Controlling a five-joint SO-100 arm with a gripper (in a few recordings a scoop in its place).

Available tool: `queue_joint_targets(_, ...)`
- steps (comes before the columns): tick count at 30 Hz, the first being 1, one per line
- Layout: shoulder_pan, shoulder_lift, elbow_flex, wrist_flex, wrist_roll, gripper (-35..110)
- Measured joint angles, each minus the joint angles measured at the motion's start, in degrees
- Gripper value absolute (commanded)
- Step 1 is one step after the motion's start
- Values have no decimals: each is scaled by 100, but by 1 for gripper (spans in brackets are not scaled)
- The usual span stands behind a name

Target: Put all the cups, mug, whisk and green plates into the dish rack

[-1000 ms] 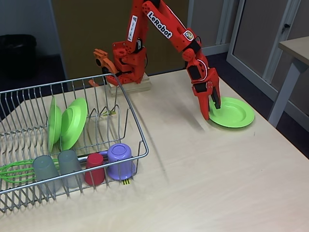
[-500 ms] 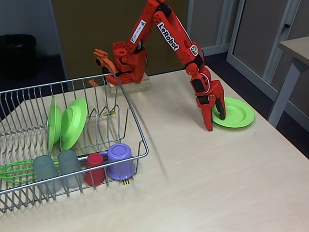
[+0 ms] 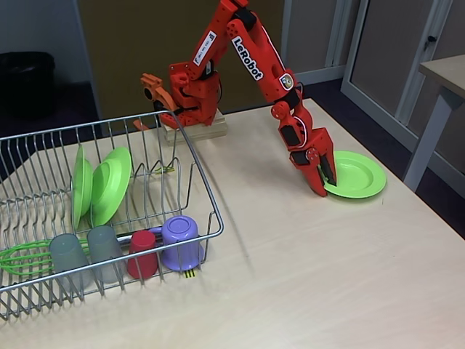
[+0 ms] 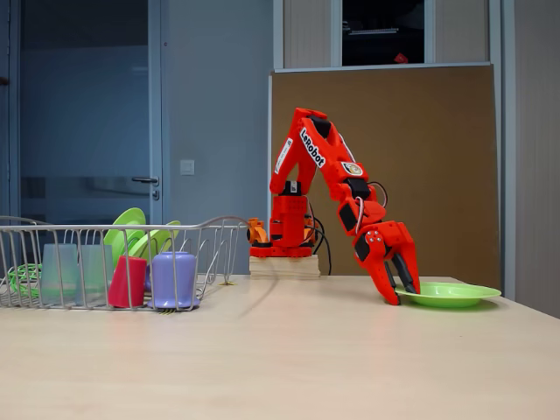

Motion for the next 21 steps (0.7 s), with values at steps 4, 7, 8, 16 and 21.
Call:
queue_joint_targets(4,88,360,325,193,-185,0)
queue_joint_targets(7,255,949,765,519,-606,0)
queue_joint_targets(8,343,1213,853,765,-800,0)
queue_joint_targets(16,923,3164,940,2909,-2268,0)
queue_joint_targets(21,1134,3788,940,3779,-2742,0)
